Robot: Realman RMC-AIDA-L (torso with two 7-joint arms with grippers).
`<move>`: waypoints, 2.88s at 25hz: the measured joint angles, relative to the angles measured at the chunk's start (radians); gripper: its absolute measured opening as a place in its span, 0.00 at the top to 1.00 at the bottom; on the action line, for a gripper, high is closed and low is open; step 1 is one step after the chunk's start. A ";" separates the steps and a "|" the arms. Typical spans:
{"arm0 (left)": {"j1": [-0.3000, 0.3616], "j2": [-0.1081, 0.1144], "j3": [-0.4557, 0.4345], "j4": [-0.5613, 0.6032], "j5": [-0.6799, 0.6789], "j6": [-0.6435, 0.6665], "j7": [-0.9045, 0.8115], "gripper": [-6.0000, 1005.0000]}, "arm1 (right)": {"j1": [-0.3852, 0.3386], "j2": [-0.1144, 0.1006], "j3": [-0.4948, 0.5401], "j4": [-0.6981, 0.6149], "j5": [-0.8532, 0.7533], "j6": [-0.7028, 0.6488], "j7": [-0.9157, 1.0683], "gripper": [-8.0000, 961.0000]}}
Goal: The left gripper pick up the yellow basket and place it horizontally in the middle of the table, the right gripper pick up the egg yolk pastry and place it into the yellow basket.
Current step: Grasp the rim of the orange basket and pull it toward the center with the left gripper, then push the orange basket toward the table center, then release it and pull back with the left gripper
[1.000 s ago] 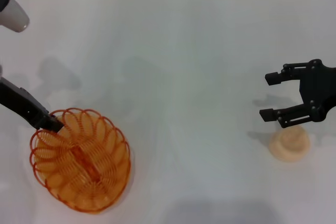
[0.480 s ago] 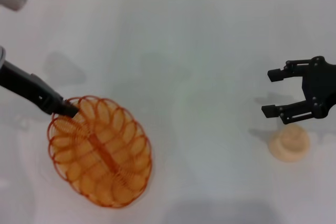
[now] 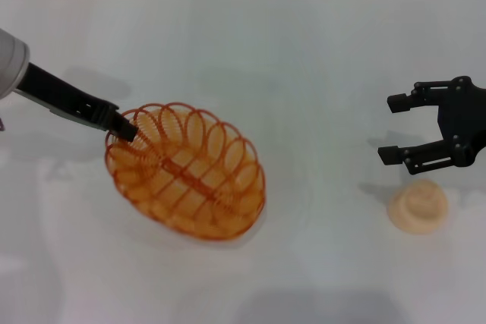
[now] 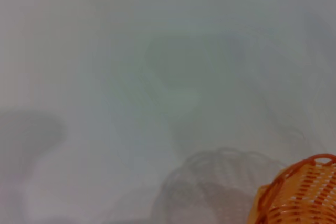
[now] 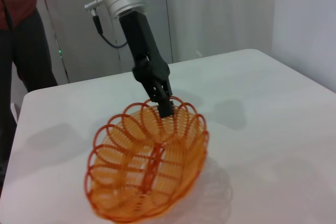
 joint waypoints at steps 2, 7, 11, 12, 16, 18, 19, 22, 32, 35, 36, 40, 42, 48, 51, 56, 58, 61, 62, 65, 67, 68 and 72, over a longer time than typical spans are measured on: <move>-0.001 -0.005 0.002 -0.005 0.000 -0.022 -0.060 0.91 | 0.000 0.000 0.000 0.000 0.000 0.000 -0.001 0.18; -0.003 -0.013 0.002 -0.011 -0.029 -0.076 -0.196 0.91 | -0.007 0.000 0.000 -0.004 0.000 -0.006 -0.020 0.18; -0.003 -0.013 -0.001 -0.048 -0.086 -0.127 -0.289 0.91 | -0.011 0.000 0.000 -0.008 0.006 -0.006 -0.026 0.18; -0.003 -0.013 -0.001 -0.058 -0.096 -0.141 -0.309 0.91 | -0.011 0.000 0.000 -0.008 0.010 -0.007 -0.026 0.18; -0.008 -0.013 0.003 -0.105 -0.102 -0.197 -0.364 0.91 | -0.011 0.000 0.000 -0.008 0.020 -0.007 -0.027 0.18; -0.018 -0.013 0.003 -0.133 -0.100 -0.217 -0.377 0.91 | -0.011 0.000 -0.001 -0.008 0.024 -0.008 -0.027 0.19; -0.018 -0.013 0.003 -0.133 -0.100 -0.217 -0.377 0.91 | -0.012 0.000 -0.001 -0.008 0.027 -0.010 -0.027 0.19; -0.028 -0.018 0.003 -0.161 -0.101 -0.263 -0.402 0.91 | -0.012 -0.001 -0.001 -0.009 0.030 -0.022 -0.031 0.19; -0.067 -0.050 0.002 -0.252 -0.106 -0.361 -0.418 0.91 | -0.009 -0.002 0.000 -0.012 0.043 -0.050 -0.054 0.19; -0.074 -0.056 0.002 -0.286 -0.107 -0.390 -0.418 0.91 | -0.009 -0.003 0.000 -0.013 0.043 -0.058 -0.055 0.19; -0.076 -0.058 0.002 -0.297 -0.107 -0.397 -0.418 0.91 | -0.009 -0.003 0.000 -0.013 0.043 -0.059 -0.055 0.19; -0.079 -0.061 0.002 -0.328 -0.107 -0.419 -0.419 0.91 | -0.011 -0.003 0.000 -0.018 0.043 -0.062 -0.063 0.20; -0.081 -0.061 0.002 -0.335 -0.106 -0.425 -0.419 0.91 | -0.011 -0.003 0.000 -0.019 0.043 -0.065 -0.064 0.20; -0.081 -0.063 0.002 -0.355 -0.106 -0.449 -0.418 0.91 | -0.011 -0.002 0.000 -0.021 0.043 -0.073 -0.065 0.20; -0.081 -0.063 0.002 -0.358 -0.107 -0.451 -0.416 0.91 | -0.012 -0.001 0.000 -0.022 0.043 -0.074 -0.065 0.20; -0.080 -0.062 0.002 -0.358 -0.109 -0.451 -0.413 0.91 | -0.012 0.000 0.000 -0.022 0.043 -0.074 -0.065 0.20; -0.079 -0.062 0.002 -0.358 -0.112 -0.451 -0.409 0.91 | -0.012 0.000 0.000 -0.022 0.043 -0.074 -0.065 0.20; -0.080 -0.062 0.002 -0.357 -0.116 -0.446 -0.398 0.89 | -0.012 0.000 0.000 -0.022 0.043 -0.074 -0.065 0.21; -0.080 -0.062 0.002 -0.356 -0.116 -0.445 -0.397 0.89 | -0.012 0.000 0.000 -0.022 0.043 -0.074 -0.065 0.21; -0.080 -0.061 0.003 -0.354 -0.116 -0.445 -0.392 0.87 | -0.011 0.000 0.000 -0.022 0.043 -0.074 -0.065 0.21; -0.080 -0.061 0.003 -0.354 -0.116 -0.445 -0.388 0.86 | -0.010 0.000 0.000 -0.022 0.043 -0.074 -0.065 0.21; -0.081 -0.060 0.004 -0.354 -0.117 -0.445 -0.387 0.85 | -0.009 0.000 0.000 -0.022 0.043 -0.074 -0.065 0.21; -0.080 -0.060 0.004 -0.359 -0.142 -0.445 -0.371 0.83 | -0.007 0.000 0.000 -0.022 0.043 -0.074 -0.065 0.21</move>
